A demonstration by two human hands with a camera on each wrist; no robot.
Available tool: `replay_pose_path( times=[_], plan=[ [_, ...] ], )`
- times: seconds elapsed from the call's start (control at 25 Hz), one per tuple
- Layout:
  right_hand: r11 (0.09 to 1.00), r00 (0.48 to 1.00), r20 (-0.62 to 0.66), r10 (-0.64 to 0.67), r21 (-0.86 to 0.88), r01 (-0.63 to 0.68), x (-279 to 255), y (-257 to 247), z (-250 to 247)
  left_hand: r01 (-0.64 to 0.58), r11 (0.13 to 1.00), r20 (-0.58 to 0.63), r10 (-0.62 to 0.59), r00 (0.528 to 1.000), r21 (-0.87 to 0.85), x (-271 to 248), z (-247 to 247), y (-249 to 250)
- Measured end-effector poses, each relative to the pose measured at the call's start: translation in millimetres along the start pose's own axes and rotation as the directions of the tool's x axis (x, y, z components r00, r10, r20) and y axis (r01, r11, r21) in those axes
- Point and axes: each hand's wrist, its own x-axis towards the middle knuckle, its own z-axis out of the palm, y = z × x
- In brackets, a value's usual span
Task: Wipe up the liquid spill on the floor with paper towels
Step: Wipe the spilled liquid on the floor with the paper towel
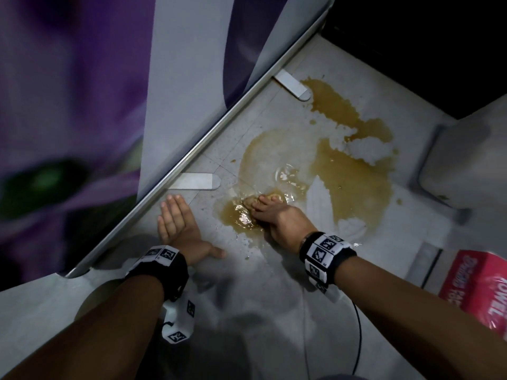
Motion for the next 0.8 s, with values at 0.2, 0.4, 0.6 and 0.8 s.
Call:
replay_pose_path(
  times=[0.2, 0.4, 0.6, 0.8],
  plan=[
    [0.989, 0.994, -0.035, 0.099, 0.116, -0.095, -26, -6, -21, 0.025, 1.000, -0.044, -0.024, 0.999, 0.004, 0, 3, 1],
    [0.543, 0.720, -0.041, 0.693, 0.686, -0.484, -27, 31, -87, -0.002, 1.000, 0.013, 0.003, 1.000, -0.011, -1, 0, 1],
    [0.540, 0.458, -0.289, 0.841, 0.378, -0.752, -43, 99, -125, -0.003, 1.000, -0.005, 0.003, 1.000, -0.023, -4, -1, 1],
    [0.714, 0.668, -0.313, 0.675, 0.049, -0.699, -57, 111, -100, 0.002, 1.000, -0.027, -0.002, 1.000, -0.007, -1, 3, 2]
  ],
)
